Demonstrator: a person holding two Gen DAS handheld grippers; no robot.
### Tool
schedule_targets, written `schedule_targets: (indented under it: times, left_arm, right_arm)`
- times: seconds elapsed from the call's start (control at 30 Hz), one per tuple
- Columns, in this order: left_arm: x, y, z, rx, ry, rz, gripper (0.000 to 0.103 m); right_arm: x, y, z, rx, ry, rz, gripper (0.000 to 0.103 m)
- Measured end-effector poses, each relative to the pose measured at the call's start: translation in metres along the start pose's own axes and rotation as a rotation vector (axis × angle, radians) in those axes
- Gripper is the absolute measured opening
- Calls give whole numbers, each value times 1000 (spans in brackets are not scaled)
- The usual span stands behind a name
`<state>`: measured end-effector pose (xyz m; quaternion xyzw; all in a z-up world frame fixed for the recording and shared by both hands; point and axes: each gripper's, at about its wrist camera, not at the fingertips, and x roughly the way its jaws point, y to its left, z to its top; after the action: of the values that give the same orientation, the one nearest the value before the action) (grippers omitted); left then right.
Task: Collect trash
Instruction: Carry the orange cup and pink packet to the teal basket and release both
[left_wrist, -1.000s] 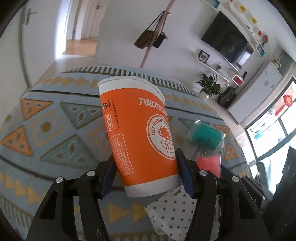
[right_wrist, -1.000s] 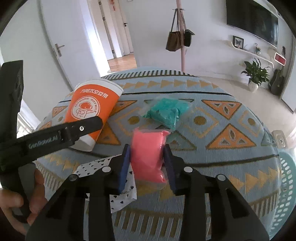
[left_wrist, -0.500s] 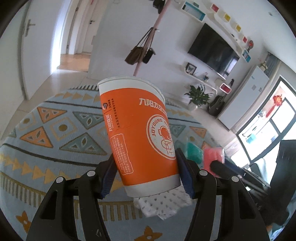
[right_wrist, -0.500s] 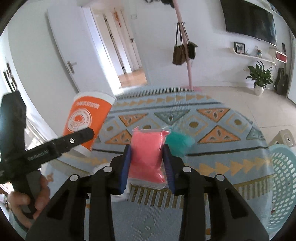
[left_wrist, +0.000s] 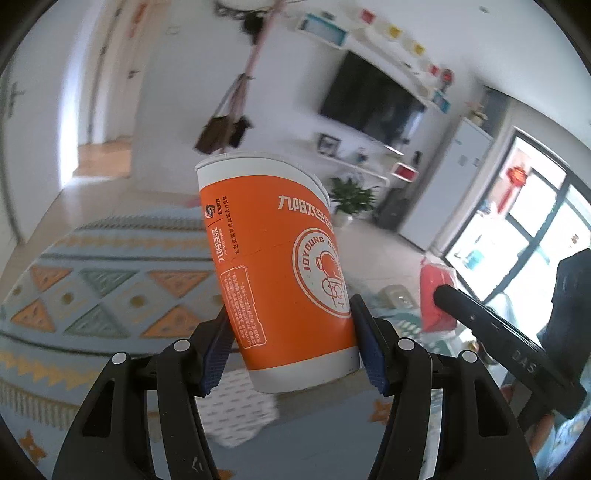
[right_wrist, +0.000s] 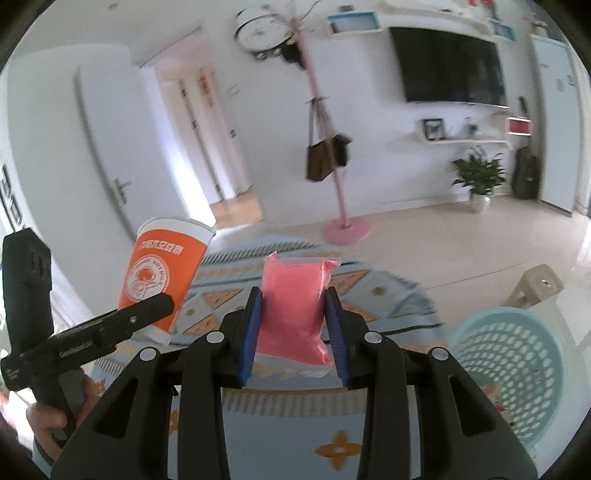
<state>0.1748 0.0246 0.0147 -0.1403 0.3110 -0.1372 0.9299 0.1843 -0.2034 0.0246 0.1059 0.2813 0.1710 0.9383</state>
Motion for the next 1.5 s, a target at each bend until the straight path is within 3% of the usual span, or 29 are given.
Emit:
schedule_targets:
  times: [0.27, 0.63, 0.83, 1.1, 1.17, 1.23, 1.5]
  left_arm:
    - [36, -84, -3, 121, 21, -112, 58]
    - [118, -169, -33, 230, 132, -194, 59]
    - [156, -185, -53, 263, 211, -197, 59]
    - [195, -186, -75, 280, 325, -198, 59]
    - [196, -184, -75, 278, 331, -202, 69]
    - [195, -183, -76, 275, 319, -193, 76]
    - [183, -172, -75, 249, 290, -194, 78]
  right_arm:
    - [-38, -74, 2, 76, -78, -189, 31]
    - [-40, -180, -28, 194, -24, -436, 31]
    - [-22, -219, -51, 235, 37, -503, 31]
    - [-6, -246, -81, 300, 119, -514, 33]
    - [-4, -249, -85, 316, 129, -515, 33]
    - [-5, -252, -87, 325, 135, -515, 41]
    - [-9, -240, -85, 302, 128, -528, 45]
